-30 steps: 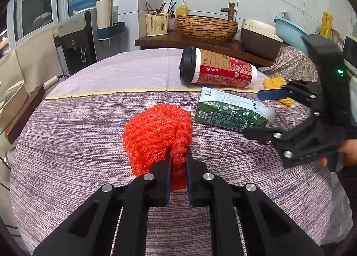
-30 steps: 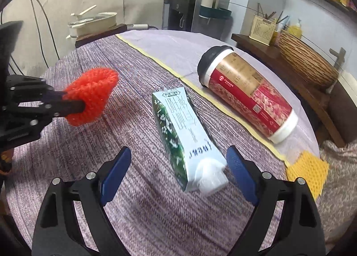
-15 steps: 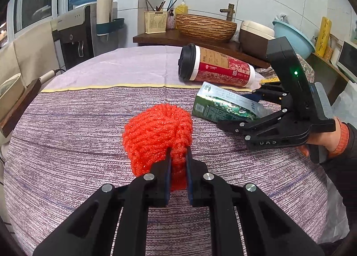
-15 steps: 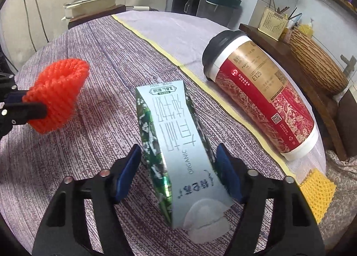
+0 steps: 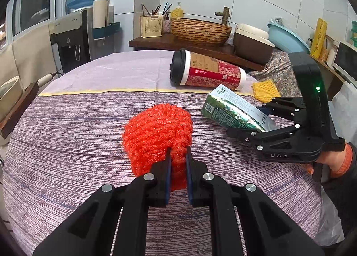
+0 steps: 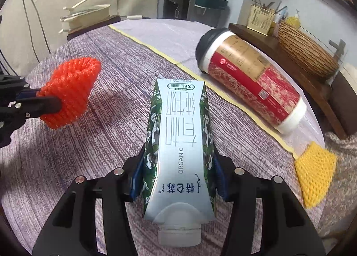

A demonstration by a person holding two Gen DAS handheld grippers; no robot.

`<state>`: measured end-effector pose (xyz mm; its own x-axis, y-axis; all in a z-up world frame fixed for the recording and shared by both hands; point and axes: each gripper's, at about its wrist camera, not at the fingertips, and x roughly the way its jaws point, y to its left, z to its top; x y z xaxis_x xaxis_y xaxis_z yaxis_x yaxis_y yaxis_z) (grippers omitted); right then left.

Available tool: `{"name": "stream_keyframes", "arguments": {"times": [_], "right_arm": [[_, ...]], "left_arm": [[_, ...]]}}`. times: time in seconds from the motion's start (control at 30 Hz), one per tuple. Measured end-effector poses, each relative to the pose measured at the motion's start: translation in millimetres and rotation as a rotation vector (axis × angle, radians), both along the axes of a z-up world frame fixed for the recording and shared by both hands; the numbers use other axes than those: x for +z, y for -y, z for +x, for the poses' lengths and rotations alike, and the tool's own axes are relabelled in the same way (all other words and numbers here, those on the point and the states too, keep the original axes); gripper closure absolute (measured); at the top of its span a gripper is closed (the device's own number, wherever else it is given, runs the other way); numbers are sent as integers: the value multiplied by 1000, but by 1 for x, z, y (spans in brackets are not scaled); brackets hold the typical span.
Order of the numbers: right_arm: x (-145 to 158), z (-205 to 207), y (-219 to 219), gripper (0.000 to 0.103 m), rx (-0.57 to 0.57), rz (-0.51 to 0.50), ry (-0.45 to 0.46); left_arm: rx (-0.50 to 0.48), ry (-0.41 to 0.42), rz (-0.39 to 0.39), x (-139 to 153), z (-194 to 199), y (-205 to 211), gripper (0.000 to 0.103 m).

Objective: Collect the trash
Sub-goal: 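Carry the carton and net together over the bin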

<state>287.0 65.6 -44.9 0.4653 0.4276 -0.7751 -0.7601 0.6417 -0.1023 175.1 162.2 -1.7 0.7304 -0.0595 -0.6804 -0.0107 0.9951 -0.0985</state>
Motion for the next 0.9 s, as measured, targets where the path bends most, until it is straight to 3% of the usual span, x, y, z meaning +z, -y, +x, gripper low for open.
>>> {"name": "stream_keyframes", "arguments": {"times": [0.47,0.9], "right_arm": [[37,-44,91,51,-127,166,27],[36,-83,204,51,-356,210,52]], "left_arm": [[-112,43,-19,17,-3,64,91],[-293,65,-80,24,12,154,91]]}}
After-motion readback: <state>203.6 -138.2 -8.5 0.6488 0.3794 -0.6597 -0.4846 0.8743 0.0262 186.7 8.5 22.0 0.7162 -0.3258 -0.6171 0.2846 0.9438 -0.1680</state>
